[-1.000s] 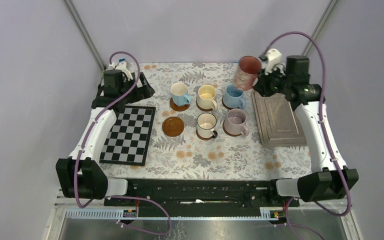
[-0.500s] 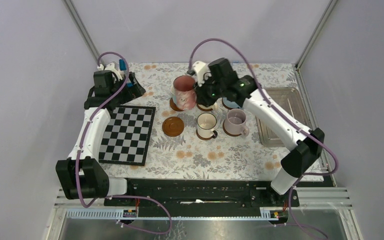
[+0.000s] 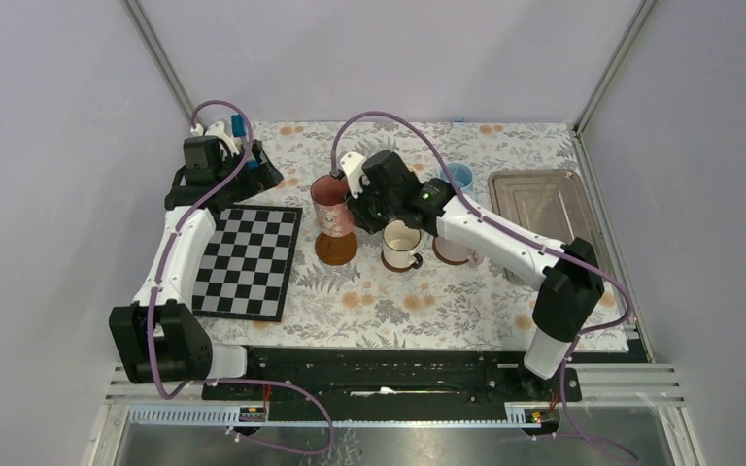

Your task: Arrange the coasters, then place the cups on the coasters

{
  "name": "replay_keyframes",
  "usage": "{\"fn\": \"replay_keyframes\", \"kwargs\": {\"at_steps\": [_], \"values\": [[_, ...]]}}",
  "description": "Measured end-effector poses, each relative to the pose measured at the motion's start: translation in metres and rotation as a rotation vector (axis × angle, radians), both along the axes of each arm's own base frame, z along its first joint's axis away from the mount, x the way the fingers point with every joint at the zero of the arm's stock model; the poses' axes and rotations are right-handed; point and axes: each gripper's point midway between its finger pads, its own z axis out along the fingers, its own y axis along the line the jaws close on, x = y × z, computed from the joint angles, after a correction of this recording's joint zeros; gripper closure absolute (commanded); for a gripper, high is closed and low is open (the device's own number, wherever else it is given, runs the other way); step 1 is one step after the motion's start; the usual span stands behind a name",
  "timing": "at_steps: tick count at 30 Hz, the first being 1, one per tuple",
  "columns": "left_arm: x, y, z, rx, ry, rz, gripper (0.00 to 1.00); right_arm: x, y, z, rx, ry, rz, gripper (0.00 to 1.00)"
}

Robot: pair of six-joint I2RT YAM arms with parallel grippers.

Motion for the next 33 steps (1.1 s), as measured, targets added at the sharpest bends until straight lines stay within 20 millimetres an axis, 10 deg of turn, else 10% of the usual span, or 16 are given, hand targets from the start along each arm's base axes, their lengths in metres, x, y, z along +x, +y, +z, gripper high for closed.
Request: {"fn": "replay_keyframes", "kwargs": {"at_steps": [12, 33], "values": [[0.012, 0.003, -0.001, 0.009, 0.016, 0.003, 0.01, 0.007, 0.006, -0.060, -0.002, -0.084, -0.073, 1.00], [0.011, 0.006, 0.002, 0.015, 0.006, 0.011, 0.01, -0.007, 0.026, -0.103, 0.041, -0.177, -0.127, 1.00]]}}
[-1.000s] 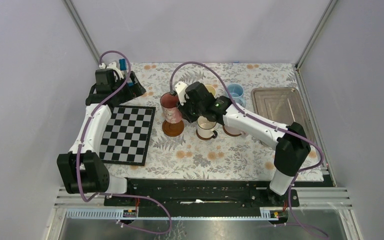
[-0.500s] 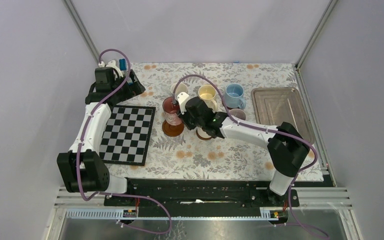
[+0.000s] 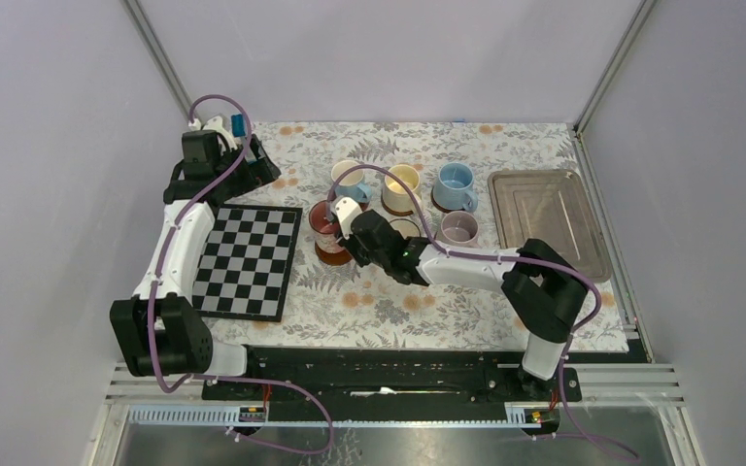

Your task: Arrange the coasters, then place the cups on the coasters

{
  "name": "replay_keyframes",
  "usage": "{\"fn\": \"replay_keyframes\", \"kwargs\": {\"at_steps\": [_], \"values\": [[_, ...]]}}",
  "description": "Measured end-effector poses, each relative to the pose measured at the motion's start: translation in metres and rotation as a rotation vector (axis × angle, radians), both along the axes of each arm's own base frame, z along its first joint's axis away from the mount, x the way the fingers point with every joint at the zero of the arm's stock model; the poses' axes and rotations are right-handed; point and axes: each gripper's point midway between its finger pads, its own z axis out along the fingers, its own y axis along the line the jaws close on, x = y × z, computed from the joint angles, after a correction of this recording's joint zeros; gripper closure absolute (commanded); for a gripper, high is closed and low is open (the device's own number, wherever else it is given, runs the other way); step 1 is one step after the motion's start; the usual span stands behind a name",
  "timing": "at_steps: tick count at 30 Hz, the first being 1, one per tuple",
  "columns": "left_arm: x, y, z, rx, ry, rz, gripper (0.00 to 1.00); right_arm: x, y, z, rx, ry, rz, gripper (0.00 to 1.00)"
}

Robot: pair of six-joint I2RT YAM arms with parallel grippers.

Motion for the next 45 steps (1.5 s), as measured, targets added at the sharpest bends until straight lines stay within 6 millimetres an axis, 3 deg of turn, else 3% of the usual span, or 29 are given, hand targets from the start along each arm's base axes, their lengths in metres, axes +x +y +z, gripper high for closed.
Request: {"fn": "replay_keyframes", "kwargs": {"at_steps": [25, 45], "values": [[-0.003, 0.001, 0.007, 0.000, -0.017, 0.003, 0.01, 0.006, 0.000, -0.030, -0.019, 0.022, -0.049, 1.00], [-0.003, 0.000, 0.006, -0.003, -0.015, 0.000, 0.01, 0.005, 0.000, -0.032, 0.013, 0.057, -0.090, 1.00]]}}
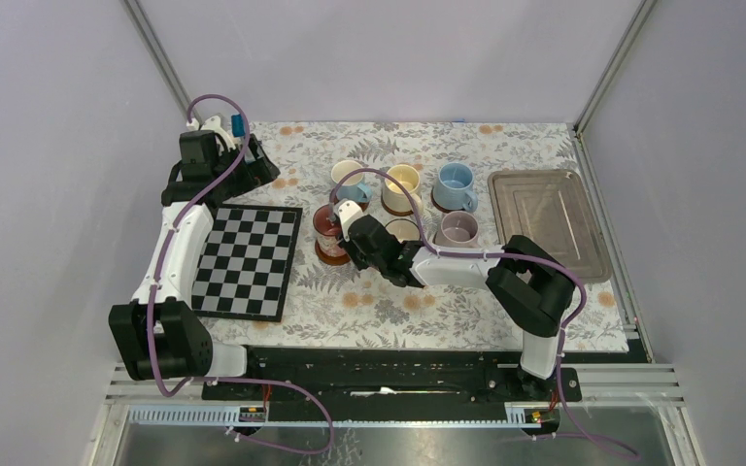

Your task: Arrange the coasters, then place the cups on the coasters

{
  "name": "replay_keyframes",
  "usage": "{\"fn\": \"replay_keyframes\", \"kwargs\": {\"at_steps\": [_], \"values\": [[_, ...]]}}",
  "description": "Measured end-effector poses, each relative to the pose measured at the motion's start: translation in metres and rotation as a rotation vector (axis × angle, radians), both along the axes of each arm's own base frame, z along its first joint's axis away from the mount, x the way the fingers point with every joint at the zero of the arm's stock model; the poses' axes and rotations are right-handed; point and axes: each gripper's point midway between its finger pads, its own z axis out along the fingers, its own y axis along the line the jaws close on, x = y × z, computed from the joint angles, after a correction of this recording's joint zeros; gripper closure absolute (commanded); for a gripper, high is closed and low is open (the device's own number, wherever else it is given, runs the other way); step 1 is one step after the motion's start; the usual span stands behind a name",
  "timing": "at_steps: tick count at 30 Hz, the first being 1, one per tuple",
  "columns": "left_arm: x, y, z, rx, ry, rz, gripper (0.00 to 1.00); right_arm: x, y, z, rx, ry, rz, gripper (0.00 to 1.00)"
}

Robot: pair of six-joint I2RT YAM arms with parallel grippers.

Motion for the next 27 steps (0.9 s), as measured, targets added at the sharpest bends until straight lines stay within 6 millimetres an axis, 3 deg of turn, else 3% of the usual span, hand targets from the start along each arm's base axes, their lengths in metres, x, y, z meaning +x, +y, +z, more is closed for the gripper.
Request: {"fn": "replay_keyframes", "kwargs": {"at_steps": [3, 11, 22, 27], "values": [[0.000, 0.000, 0.000, 0.000, 0.001, -0.001, 0.01, 0.000, 0.000, 0.000, 0.001, 0.002, -0.001, 1.00], [-0.002, 0.000, -0.005, -0.002, 0.011, -0.001, 0.01, -0.001, 0.000, -0.001, 0.001, 0.003, 0.000, 0.73], [-0.003, -0.001, -0.007, -0.004, 0.019, -0.004, 0.01, -0.002, 0.003, 0.010, 0.025, -0.006, 0.007, 0.60], [-0.003, -0.002, -0.007, -0.006, 0.019, -0.007, 0.01, -0.002, 0.004, 0.017, 0.042, -0.014, 0.008, 0.37]]}}
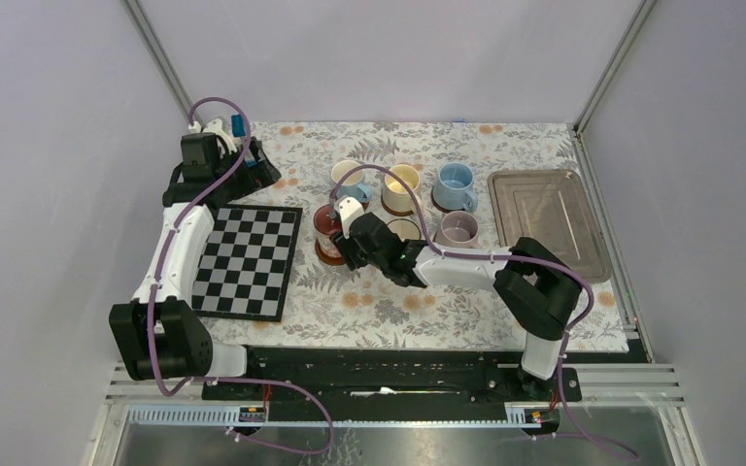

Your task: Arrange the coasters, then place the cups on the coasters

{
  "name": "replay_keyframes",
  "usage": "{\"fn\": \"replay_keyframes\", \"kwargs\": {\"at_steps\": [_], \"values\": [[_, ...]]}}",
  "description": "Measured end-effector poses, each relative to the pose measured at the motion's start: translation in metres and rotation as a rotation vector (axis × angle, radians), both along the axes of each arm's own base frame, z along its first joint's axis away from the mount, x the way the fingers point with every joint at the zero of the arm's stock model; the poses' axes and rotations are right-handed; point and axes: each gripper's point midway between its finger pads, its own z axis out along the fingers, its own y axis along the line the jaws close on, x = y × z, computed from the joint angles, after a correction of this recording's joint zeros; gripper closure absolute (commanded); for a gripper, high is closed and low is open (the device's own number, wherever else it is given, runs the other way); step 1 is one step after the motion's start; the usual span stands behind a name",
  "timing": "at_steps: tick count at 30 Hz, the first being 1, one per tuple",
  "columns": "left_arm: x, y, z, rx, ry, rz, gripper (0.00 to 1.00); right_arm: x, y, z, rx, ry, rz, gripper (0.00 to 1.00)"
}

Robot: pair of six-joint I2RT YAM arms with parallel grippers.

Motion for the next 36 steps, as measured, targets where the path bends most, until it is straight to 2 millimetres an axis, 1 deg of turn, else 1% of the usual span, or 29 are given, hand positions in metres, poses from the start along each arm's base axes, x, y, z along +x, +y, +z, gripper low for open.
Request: {"fn": "replay_keyframes", "kwargs": {"at_steps": [3, 6, 8, 9, 12, 13, 14, 15, 17, 19, 21, 24, 25, 27, 30, 33, 36], "values": [[0.000, 0.000, 0.000, 0.002, -0.001, -0.007, 0.01, -0.001, 0.000, 0.001, 0.003, 0.002, 0.003, 0.19], [-0.001, -0.002, -0.002, 0.015, 0.003, -0.035, 0.01, -0.004, 0.002, 0.003, 0.008, 0.011, 0.019, 0.05], [-0.001, -0.003, -0.005, 0.021, 0.023, -0.063, 0.01, -0.009, 0.002, 0.007, 0.006, 0.019, 0.044, 0.00], [0.004, -0.006, -0.010, 0.021, 0.047, -0.112, 0.01, -0.014, 0.002, 0.018, 0.010, 0.026, 0.072, 0.00], [0.008, -0.012, -0.018, -0.037, 0.074, -0.193, 0.02, -0.021, 0.007, 0.031, -0.009, 0.043, 0.137, 0.00], [0.011, -0.016, -0.022, -0.068, 0.083, -0.230, 0.04, -0.024, 0.011, 0.039, -0.011, 0.052, 0.169, 0.01], [0.012, -0.016, -0.026, -0.087, 0.091, -0.244, 0.07, -0.027, 0.014, 0.049, -0.011, 0.059, 0.201, 0.00], [0.013, -0.020, -0.031, -0.113, 0.104, -0.274, 0.12, -0.030, 0.016, 0.058, -0.008, 0.065, 0.230, 0.00], [0.011, -0.027, -0.041, -0.154, 0.128, -0.331, 0.26, -0.037, 0.018, 0.078, 0.019, 0.082, 0.288, 0.00], [0.007, -0.033, -0.047, -0.174, 0.143, -0.380, 0.39, -0.040, 0.012, 0.101, 0.063, 0.103, 0.332, 0.00], [0.002, -0.037, -0.049, -0.169, 0.136, -0.432, 0.49, -0.032, -0.005, 0.125, 0.116, 0.121, 0.343, 0.00], [-0.004, -0.037, -0.051, -0.144, 0.125, -0.499, 0.65, -0.005, -0.046, 0.154, 0.176, 0.124, 0.292, 0.00], [-0.007, -0.037, -0.055, -0.139, 0.131, -0.520, 0.67, 0.002, -0.059, 0.160, 0.188, 0.124, 0.271, 0.00], [-0.010, -0.037, -0.062, -0.138, 0.149, -0.543, 0.71, 0.015, -0.087, 0.170, 0.211, 0.135, 0.224, 0.00], [-0.013, -0.038, -0.079, -0.138, 0.183, -0.562, 0.74, 0.028, -0.126, 0.181, 0.252, 0.162, 0.157, 0.00], [-0.022, -0.042, -0.099, -0.123, 0.235, -0.567, 0.76, 0.036, -0.160, 0.192, 0.286, 0.166, 0.093, 0.00], [-0.029, -0.052, -0.117, -0.091, 0.283, -0.583, 0.77, 0.039, -0.197, 0.208, 0.315, 0.148, 0.020, 0.00]]}}
